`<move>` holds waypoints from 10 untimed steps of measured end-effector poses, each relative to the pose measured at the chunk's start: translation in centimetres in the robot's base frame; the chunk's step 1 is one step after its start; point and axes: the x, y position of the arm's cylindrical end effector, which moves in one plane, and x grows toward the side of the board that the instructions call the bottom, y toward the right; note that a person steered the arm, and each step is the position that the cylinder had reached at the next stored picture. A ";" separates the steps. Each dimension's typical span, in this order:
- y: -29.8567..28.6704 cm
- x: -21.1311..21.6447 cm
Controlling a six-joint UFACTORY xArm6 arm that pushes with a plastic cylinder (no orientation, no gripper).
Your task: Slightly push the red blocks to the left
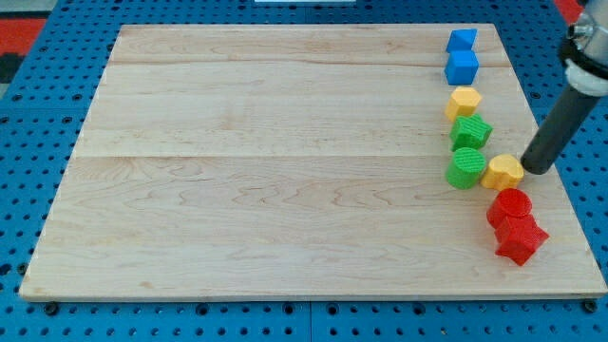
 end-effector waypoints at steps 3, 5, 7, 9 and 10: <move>-1.3 1.7; -1.2 2.3; 2.2 -0.9; 4.3 6.6; 4.7 7.6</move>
